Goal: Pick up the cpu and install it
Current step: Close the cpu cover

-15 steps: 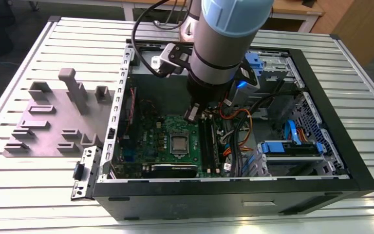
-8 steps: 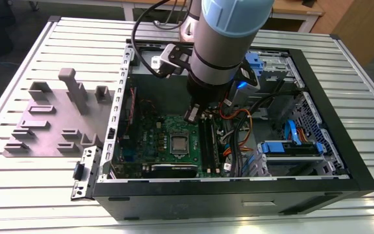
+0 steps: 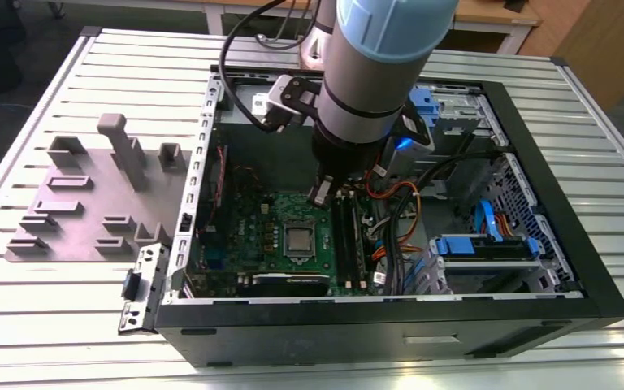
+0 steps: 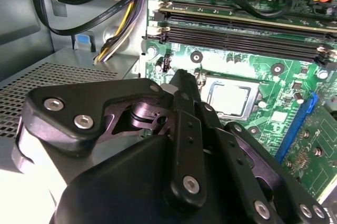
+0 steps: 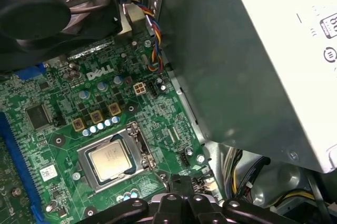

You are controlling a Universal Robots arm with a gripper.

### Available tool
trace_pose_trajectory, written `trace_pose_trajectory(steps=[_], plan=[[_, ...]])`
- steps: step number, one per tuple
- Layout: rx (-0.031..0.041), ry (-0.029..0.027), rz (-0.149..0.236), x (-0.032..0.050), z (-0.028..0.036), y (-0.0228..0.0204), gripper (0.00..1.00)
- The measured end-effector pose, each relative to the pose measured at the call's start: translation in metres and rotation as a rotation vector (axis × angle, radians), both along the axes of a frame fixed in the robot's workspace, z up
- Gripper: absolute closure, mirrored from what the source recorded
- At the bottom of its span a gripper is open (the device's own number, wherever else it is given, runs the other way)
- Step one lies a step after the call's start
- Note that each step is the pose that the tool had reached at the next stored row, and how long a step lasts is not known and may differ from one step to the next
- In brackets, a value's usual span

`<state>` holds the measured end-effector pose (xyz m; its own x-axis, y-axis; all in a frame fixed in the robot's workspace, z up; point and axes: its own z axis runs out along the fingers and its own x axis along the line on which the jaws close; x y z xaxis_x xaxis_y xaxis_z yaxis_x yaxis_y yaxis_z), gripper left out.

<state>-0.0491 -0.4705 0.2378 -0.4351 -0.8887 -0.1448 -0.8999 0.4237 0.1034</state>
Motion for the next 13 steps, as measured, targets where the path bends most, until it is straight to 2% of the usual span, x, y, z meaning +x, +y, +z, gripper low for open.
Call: trace_pose_trajectory(steps=[13], plan=[[-0.0009, -0.0001, 0.001, 0.0, 0.0, -0.0003, 0.89]])
